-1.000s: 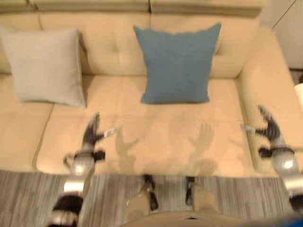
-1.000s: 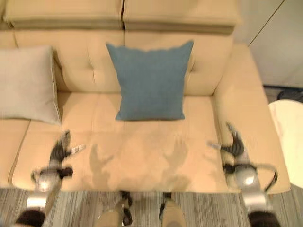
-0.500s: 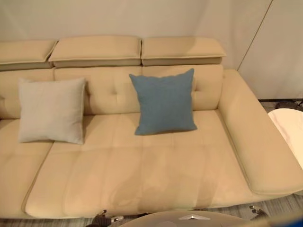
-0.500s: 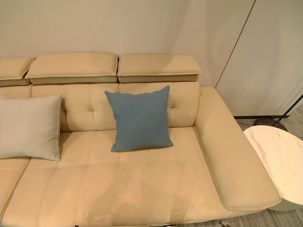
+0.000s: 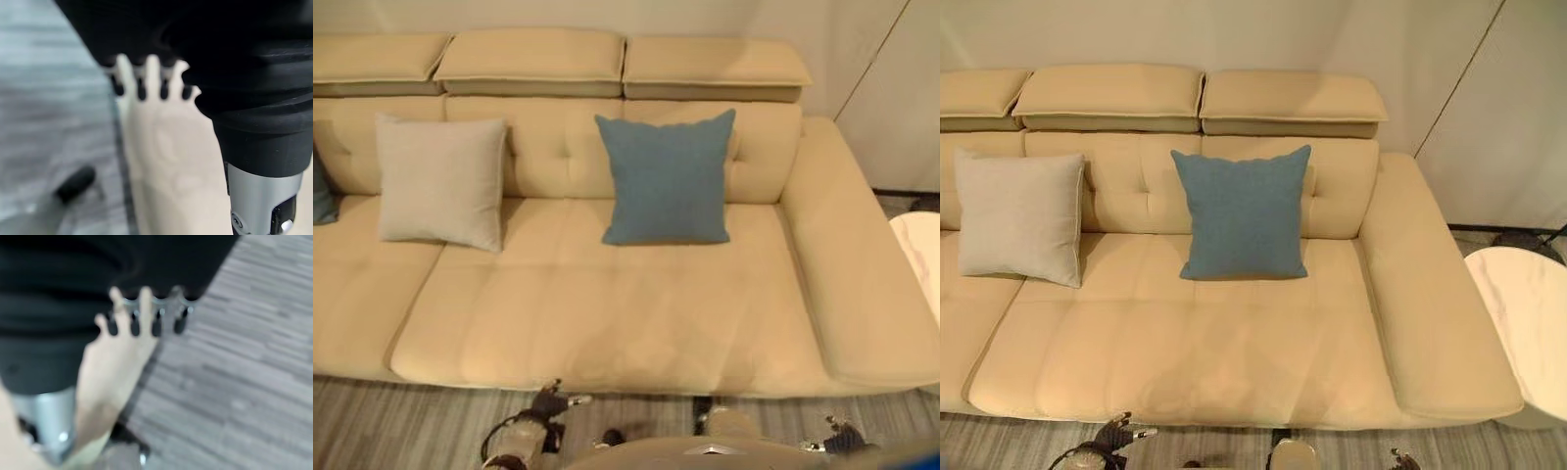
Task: Pick up all the scattered cushions and arrange them neatly on the sofa.
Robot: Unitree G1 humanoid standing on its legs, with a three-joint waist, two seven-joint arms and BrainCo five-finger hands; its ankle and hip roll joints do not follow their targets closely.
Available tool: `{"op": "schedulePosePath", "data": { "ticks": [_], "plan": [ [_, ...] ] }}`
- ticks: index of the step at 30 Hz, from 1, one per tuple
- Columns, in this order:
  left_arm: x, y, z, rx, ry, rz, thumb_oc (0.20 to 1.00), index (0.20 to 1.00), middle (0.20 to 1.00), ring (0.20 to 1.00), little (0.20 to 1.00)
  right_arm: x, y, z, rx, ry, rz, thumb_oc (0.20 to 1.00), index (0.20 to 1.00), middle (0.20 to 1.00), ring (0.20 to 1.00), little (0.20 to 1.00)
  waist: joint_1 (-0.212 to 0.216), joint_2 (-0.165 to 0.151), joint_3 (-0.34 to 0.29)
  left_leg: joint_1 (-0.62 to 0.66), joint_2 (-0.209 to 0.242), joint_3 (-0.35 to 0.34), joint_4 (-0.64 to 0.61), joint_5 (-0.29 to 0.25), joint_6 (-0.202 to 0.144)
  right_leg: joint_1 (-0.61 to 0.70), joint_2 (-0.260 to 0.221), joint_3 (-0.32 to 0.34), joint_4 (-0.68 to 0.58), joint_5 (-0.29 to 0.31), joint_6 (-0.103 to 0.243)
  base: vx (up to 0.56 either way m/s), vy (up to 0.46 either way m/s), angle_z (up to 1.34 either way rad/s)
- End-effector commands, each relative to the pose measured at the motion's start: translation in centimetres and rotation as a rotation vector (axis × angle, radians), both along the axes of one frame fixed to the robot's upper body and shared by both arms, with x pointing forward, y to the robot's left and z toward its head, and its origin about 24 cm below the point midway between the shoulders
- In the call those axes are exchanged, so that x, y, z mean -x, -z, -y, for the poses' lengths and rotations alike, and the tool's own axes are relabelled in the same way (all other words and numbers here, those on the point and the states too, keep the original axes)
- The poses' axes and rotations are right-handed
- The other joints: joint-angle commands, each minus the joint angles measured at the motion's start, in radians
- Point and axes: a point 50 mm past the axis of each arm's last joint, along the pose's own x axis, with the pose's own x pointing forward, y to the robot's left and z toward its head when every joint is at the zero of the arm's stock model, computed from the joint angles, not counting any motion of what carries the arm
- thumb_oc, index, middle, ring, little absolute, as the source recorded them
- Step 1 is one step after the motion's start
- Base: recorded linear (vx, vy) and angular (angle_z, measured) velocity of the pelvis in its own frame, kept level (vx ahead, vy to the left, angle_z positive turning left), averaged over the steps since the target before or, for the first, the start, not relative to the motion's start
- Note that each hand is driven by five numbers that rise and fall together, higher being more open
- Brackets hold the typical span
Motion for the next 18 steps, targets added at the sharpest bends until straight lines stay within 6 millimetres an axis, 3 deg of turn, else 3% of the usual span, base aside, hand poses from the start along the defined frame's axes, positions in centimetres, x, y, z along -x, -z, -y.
{"op": "schedulePosePath", "data": {
  "ticks": [1,2,3,7,9,12,18],
  "plan": [
    [0.5,-0.7,-2.4,-0.080,-0.011,0.007,1.000,1.000,1.000,1.000,1.000,-1.6,0.1,-0.6,0.009,-0.038,0.004,1.000,1.000,1.000,1.000,1.000,0.023,-0.030,0.002,-0.023,0.015,-0.042,0.004,0.005,-0.060,-0.028,-0.014,0.042,-0.064,0.139,0.142,-0.15,0.114,-0.58],
    [0.5,-0.7,-2.4,-0.081,-0.011,0.007,1.000,1.000,1.000,1.000,1.000,-1.6,0.1,-0.6,0.009,-0.038,0.004,1.000,1.000,1.000,1.000,1.000,0.025,-0.031,0.003,-0.022,0.015,-0.040,0.003,0.006,-0.059,-0.030,-0.014,0.044,-0.062,0.138,0.142,-0.23,0.131,-0.65],
    [0.5,-0.8,-3.1,-0.099,-0.021,-0.001,1.000,1.000,1.000,1.000,1.000,-1.6,0.3,-1.0,-0.003,-0.032,-0.006,1.000,1.000,1.000,1.000,1.000,0.035,-0.025,0.018,-0.020,0.023,-0.039,-0.010,0.018,-0.045,-0.024,-0.004,0.066,-0.010,0.083,0.129,-0.20,0.120,-0.45],
    [1.1,-0.8,-3.7,-0.108,-0.043,-0.025,1.000,1.000,1.000,1.000,1.000,-1.4,0.4,-0.9,0.001,-0.032,-0.025,1.000,1.000,1.000,1.000,1.000,0.074,-0.024,-0.003,-0.036,0.025,-0.007,-0.013,0.032,-0.030,0.059,-0.014,0.014,0.077,0.007,0.102,-0.15,0.073,-0.35],
    [1.5,-0.7,-3.8,-0.102,-0.046,-0.038,1.000,1.000,1.000,1.000,1.000,-1.2,0.4,-0.8,0.005,-0.028,-0.037,1.000,1.000,1.000,1.000,1.000,0.091,-0.038,-0.023,-0.042,0.023,0.017,-0.009,0.038,-0.039,0.111,-0.023,-0.014,0.030,0.020,0.111,-0.06,-0.019,-0.43],
    [2.4,-0.3,-3.6,-0.099,-0.036,-0.074,1.000,1.000,1.000,1.000,1.000,-0.7,0.5,-0.9,0.006,-0.032,-0.053,1.000,1.000,1.000,1.000,1.000,0.093,-0.047,-0.061,-0.041,0.033,0.050,-0.016,0.048,-0.052,0.149,0.007,-0.014,-0.086,0.008,0.115,-0.01,-0.073,-0.38],
    [3.0,0.1,-3.1,-0.083,-0.012,-0.108,1.000,1.000,1.000,1.000,1.000,-0.3,0.6,-0.8,0.012,-0.039,-0.072,1.000,1.000,1.000,1.000,1.000,0.082,-0.049,-0.077,-0.021,0.052,0.053,-0.035,0.066,-0.063,0.175,0.030,-0.010,-0.138,0.010,0.106,-0.01,-0.044,-0.12]
  ]
}}
